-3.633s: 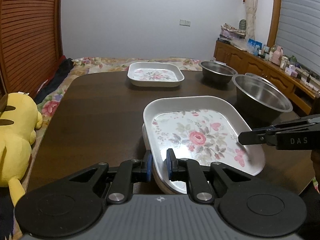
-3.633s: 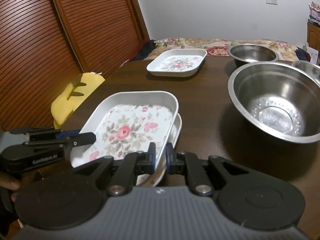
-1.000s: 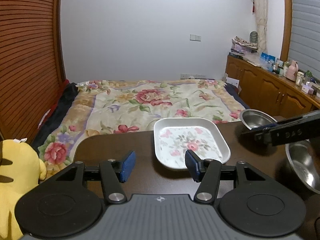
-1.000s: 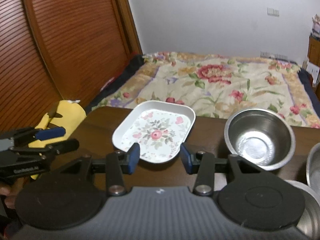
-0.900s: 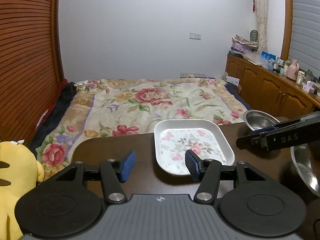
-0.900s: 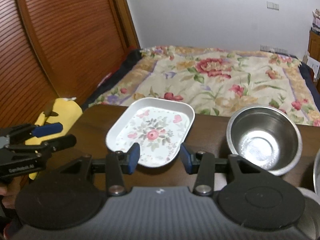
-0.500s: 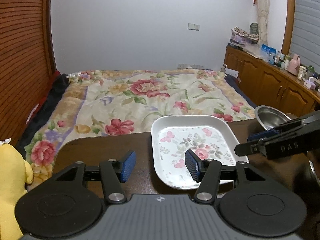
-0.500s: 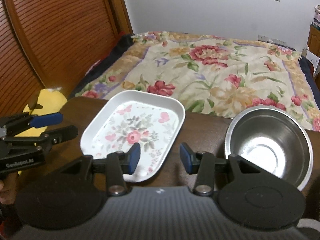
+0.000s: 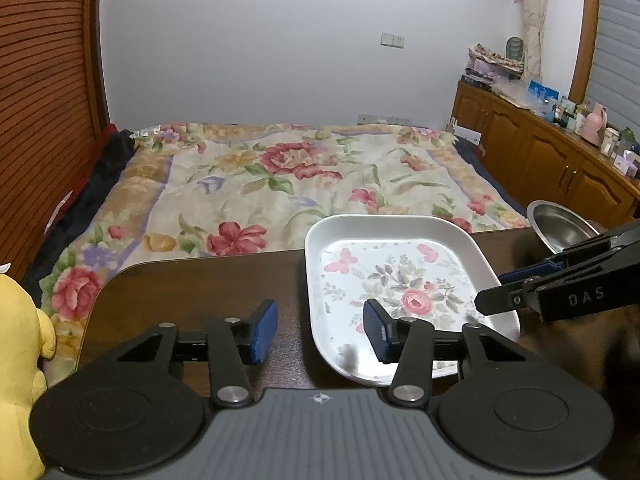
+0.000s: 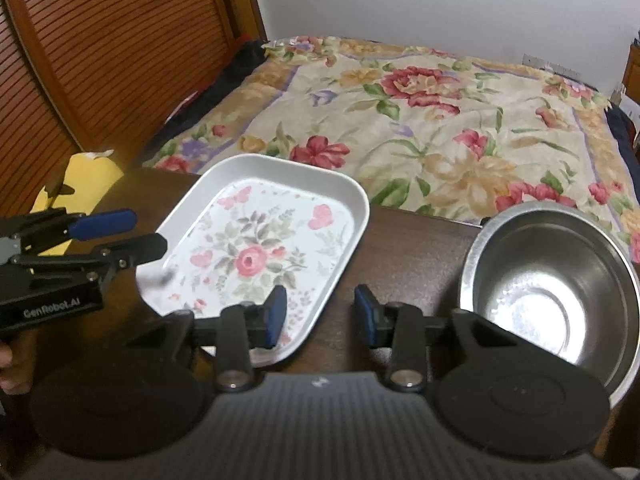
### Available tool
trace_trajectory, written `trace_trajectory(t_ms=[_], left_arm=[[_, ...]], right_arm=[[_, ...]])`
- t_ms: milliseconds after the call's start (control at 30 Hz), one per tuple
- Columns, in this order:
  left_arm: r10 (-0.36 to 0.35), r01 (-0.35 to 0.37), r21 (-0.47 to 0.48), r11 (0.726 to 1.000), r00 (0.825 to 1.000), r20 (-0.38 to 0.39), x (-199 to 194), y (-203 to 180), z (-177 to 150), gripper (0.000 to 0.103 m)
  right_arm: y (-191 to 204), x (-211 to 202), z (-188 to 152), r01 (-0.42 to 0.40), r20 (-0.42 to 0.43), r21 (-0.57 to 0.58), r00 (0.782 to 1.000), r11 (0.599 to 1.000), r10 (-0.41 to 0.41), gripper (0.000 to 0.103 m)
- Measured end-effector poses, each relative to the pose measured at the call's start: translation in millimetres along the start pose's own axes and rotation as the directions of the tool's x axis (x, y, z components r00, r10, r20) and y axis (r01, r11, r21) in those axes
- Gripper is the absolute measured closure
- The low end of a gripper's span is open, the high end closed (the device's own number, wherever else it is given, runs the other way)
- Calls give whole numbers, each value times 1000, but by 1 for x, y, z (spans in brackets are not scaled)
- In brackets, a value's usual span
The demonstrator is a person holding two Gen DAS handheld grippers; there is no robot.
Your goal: Organize plates and bowls
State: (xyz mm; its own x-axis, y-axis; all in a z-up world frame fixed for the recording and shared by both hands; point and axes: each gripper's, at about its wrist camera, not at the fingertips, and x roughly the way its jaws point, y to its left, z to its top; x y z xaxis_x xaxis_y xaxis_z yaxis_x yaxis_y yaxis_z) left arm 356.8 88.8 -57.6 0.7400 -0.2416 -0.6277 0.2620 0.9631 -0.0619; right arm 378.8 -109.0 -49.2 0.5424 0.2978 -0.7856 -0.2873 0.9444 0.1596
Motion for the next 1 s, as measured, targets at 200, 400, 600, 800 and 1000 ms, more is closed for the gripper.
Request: trace_trajectory(t_ms=[200, 400, 600, 800, 1000], left_arm=[[3, -3, -7, 1000, 1000, -12, 7, 0, -1, 60], [6, -6, -6, 1000, 1000, -20, 10, 0, -3, 61], [3, -3, -3, 1000, 999, -38, 15, -1, -4, 72], [1, -1, 2, 1000, 999, -51, 18, -3, -6, 77], [-1, 1, -3, 1000, 998, -69, 18, -5, -7, 81]], right_arm=[[3, 3, 3, 7, -15, -13, 1000, 1000, -8, 74], [4, 6, 4, 8, -27, -26, 1000, 1000, -9, 74], [6, 9, 4, 5, -34, -37, 999, 999, -7, 82], [10, 8, 3, 16, -43, -63, 999, 998, -19, 85], [9, 8, 3, 13, -43, -55, 999, 998, -15, 86]])
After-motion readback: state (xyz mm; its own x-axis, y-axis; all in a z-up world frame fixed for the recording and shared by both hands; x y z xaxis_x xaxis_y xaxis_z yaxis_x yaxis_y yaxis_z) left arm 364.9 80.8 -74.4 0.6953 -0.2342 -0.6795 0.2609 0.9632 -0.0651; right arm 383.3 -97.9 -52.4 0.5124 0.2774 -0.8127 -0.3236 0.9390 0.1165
